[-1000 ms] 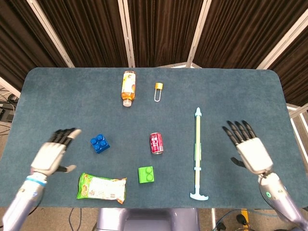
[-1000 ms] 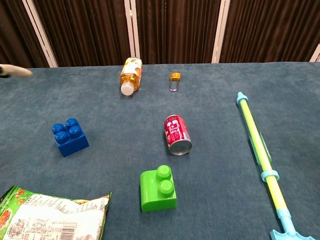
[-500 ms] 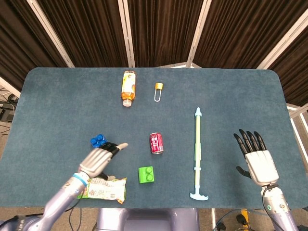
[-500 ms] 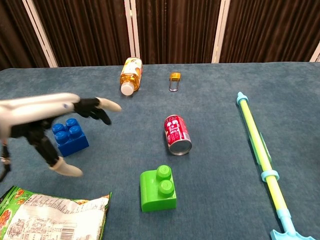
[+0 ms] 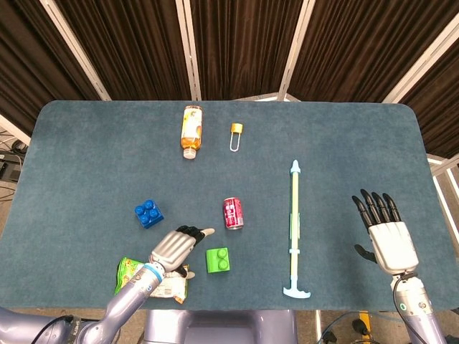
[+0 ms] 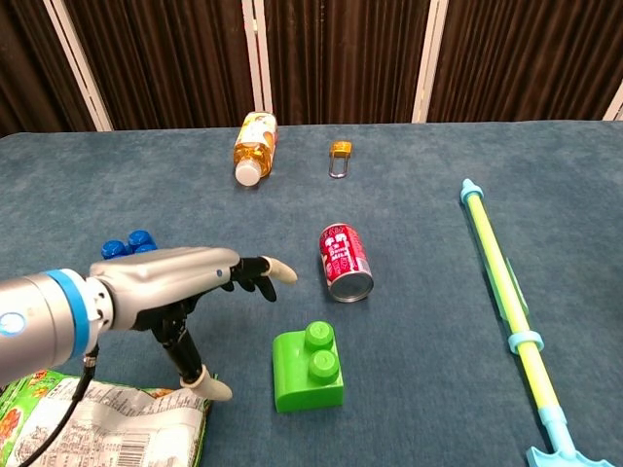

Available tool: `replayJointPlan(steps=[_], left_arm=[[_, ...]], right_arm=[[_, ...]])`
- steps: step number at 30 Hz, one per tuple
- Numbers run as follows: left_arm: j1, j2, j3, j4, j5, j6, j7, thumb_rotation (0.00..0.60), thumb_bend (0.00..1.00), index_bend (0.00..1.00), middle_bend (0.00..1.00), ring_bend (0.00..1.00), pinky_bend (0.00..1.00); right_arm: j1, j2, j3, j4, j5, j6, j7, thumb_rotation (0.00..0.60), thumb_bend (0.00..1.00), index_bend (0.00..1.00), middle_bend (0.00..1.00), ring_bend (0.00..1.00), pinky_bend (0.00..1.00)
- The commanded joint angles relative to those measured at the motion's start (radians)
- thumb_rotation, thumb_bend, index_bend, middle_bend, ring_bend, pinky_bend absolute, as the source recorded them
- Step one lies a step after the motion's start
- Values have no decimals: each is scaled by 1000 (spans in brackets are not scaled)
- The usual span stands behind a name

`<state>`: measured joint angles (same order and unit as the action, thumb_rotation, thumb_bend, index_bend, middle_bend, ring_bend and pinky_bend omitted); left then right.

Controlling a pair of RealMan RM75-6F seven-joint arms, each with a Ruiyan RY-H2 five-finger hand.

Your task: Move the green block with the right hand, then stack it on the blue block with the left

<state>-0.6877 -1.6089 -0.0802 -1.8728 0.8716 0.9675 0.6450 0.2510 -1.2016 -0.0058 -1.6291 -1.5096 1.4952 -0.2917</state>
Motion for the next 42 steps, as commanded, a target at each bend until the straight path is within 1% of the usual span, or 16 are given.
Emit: replayJointPlan(steps=[1,9,13,16,20,22,23,24,26,28,31,36,42], left_arm=[[-12,-24,2,24,-12,-4,-11,600,0,103,161,133,150],[-37,-67,-5,72,1,-42,-78,600,0,112,163,136,152],[-46,-78,-4,82,9,-45,-90,600,0,121,169,142,159],[-56,-92,-8,94,5,-50,-97,600,0,138,188,171,178],[-69,-110,-13,115,-7,-55,-102,600,0,161,224,237,238],[-78,-120,-14,126,-18,-58,-98,600,0,208,270,288,299],[-82,-124,-16,129,-24,-60,-97,600,11,251,308,323,332],[-88,-131,-19,134,-32,-64,-98,600,28,284,336,349,353],[-96,-137,-21,137,-39,-66,-95,600,99,379,415,422,407],[-103,-143,-24,139,-39,-59,-90,600,126,428,454,456,433],[-110,-146,-25,137,-34,-42,-78,600,136,451,470,469,445],[-114,-129,-31,116,-29,-21,-76,600,141,455,472,471,446],[-109,-65,-41,71,-4,-8,-104,600,141,460,474,474,446]], right_arm=[[-2,1,3,1,-2,-4,3,600,0,0,0,0,0],[-8,3,16,5,-7,-16,6,600,0,0,0,0,0],[-10,2,20,6,-6,-23,4,600,0,0,0,0,0],[-10,0,23,8,-6,-31,0,600,0,0,0,0,0],[-12,-1,29,10,-2,-36,-1,600,0,0,0,0,0],[-12,-1,31,11,0,-38,1,600,0,0,0,0,0],[-12,-1,33,11,0,-39,1,600,0,0,0,0,0],[-13,-1,35,12,1,-40,1,600,0,0,0,0,0],[-14,-1,38,12,2,-41,3,600,0,0,0,0,0],[-15,0,40,13,2,-42,4,600,0,0,0,0,0],[-15,0,43,16,2,-44,6,600,0,0,0,0,0],[-16,-2,47,18,1,-48,5,600,0,0,0,0,0],[-19,-3,50,16,-4,-49,1,600,0,0,0,0,0]])
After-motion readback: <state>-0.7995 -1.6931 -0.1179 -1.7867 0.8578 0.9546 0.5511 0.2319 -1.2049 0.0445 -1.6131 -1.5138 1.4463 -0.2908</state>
